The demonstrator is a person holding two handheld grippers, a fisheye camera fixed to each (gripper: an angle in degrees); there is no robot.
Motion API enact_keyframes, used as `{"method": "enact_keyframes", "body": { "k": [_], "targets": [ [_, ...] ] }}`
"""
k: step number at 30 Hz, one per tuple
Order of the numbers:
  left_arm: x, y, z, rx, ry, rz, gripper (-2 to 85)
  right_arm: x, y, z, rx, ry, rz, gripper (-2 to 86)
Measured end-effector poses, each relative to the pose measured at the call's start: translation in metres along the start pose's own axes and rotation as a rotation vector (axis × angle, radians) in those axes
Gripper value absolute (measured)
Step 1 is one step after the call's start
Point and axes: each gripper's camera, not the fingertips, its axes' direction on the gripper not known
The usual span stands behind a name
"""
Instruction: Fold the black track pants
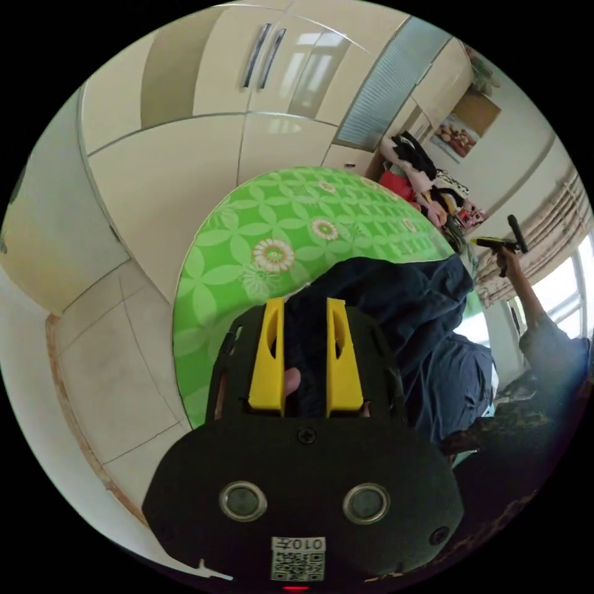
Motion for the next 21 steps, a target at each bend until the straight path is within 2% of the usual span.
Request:
{"method": "enact_keyframes", "body": {
  "k": [4, 7, 13, 19, 21],
  "targets": [
    [0.033, -0.035, -0.001, -0.054, -0.135, 0.164, 10.9, -0.047, -0.027, 0.047, -0.156, -0.111, -0.212, 10.2],
    [0.035, -0.054, 0.025, -0.207, -0.199, 0.235, 11.6, -0.073, -0.046, 0.075, -0.21, -0.066, -0.31, 10.4],
    [0.024, -0.063, 0.058, -0.351, -0.137, 0.251, 10.0, -0.1, -0.069, 0.114, -0.254, 0.099, -0.382, 8.1],
    [0.019, -0.064, 0.048, -0.291, -0.163, 0.225, 3.0, -0.107, -0.066, 0.138, -0.273, 0.024, -0.341, 3.4],
    [0.019, -0.066, 0.028, -0.229, -0.178, 0.206, 1.8, -0.114, -0.057, 0.125, -0.192, 0.0, -0.299, 2.4]
  ]
}}
